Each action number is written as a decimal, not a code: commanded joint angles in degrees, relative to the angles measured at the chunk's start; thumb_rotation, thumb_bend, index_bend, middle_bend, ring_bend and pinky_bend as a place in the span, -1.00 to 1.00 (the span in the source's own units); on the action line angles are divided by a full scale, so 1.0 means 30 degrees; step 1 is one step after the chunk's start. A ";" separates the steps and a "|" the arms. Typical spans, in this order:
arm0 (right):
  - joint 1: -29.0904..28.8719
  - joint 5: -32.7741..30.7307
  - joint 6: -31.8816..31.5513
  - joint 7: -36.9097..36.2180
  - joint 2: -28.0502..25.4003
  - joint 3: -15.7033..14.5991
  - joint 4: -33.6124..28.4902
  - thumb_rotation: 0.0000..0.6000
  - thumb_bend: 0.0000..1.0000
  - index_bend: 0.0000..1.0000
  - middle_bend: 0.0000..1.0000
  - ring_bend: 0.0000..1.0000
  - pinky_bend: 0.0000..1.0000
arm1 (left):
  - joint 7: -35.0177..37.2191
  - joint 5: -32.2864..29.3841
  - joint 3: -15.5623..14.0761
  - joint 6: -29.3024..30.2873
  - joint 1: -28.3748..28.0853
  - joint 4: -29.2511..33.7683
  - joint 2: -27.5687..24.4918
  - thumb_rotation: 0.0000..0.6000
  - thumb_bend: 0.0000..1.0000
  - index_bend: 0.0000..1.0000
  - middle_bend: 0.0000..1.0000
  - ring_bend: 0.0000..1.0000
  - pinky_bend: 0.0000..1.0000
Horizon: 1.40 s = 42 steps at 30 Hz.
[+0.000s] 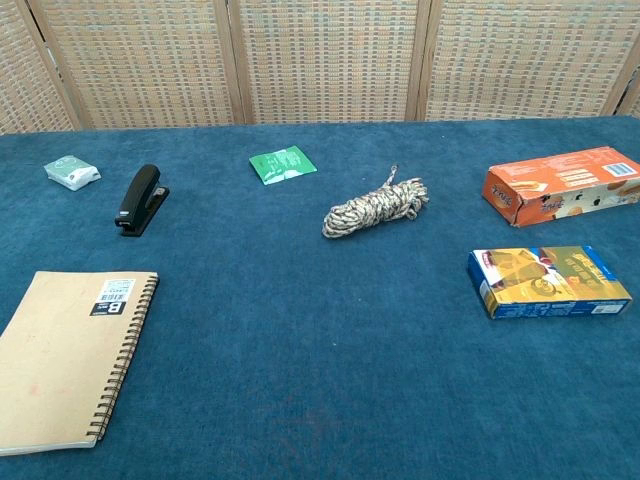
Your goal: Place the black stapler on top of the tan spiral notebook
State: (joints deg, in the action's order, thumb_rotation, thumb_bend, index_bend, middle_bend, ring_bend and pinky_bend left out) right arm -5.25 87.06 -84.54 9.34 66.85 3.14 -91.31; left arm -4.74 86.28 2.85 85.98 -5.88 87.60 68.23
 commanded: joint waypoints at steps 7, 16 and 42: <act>0.0067 -0.0130 0.0027 -0.0187 -0.0007 -0.0019 0.0007 1.00 -0.82 -0.81 -1.00 -1.00 -1.00 | -0.0204 -0.0148 0.0058 0.0063 0.0041 0.0183 0.0094 1.00 -0.77 -1.00 -1.00 -1.00 -1.00; 0.0030 -0.0354 0.0205 0.0001 0.0032 0.0016 -0.0124 1.00 -0.82 -0.81 -1.00 -1.00 -1.00 | -0.0332 -0.0209 0.0002 -0.0300 -0.0103 0.0183 0.0105 1.00 -0.76 -1.00 -1.00 -1.00 -1.00; -0.0248 -0.1515 0.1252 -0.0131 0.0183 0.0241 0.0252 1.00 -0.81 -0.81 -1.00 -1.00 -1.00 | -0.0405 0.0822 0.0880 -0.2601 -0.2747 -0.0526 -0.1050 1.00 -0.63 -0.90 -1.00 -1.00 -1.00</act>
State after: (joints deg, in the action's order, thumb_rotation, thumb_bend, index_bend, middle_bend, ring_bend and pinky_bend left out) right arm -5.77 82.89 -81.21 8.77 67.17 3.76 -90.81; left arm -6.65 88.05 4.46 79.99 -12.22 86.53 66.18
